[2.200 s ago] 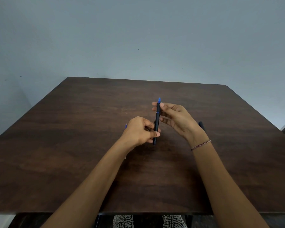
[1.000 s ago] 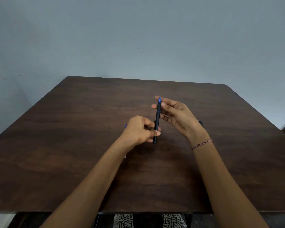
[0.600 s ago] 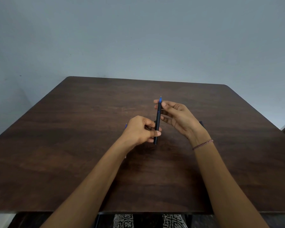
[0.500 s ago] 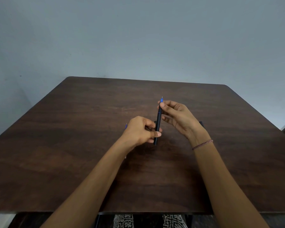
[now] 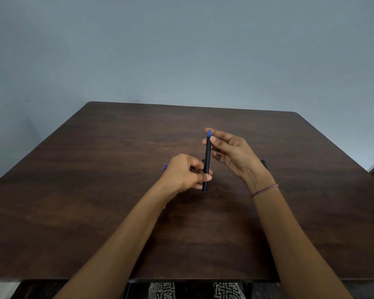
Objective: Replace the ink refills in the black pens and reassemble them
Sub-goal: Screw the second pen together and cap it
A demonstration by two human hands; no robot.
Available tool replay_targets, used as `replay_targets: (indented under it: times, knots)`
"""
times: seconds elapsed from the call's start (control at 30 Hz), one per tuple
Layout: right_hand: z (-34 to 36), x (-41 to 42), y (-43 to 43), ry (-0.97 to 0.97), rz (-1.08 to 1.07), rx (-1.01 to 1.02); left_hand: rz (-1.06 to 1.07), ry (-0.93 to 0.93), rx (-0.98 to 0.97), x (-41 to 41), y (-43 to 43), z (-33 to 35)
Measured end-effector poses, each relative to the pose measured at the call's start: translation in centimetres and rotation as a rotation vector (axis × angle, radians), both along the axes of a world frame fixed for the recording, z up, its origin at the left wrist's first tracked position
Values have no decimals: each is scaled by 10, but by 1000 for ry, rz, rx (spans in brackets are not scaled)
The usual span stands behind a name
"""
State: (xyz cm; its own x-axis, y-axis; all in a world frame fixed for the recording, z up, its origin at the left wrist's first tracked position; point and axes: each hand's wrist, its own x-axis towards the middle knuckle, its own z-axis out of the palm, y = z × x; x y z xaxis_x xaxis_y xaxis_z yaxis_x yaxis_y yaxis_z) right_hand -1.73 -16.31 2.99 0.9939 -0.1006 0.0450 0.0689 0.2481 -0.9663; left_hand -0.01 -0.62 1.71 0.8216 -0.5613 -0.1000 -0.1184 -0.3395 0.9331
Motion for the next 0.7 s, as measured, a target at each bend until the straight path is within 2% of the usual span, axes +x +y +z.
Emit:
replay_targets:
  times: [0.27, 0.47, 0.7]
  knots:
    - [1, 0, -1, -2, -28, 19, -23, 48, -12, -1, -2, 1]
    - [1, -1, 0, -7, -22, 24, 17, 117, -211, -1, 1, 4]
    - [1, -1, 2, 9, -27, 27, 61, 81, -194, 0, 2, 3]
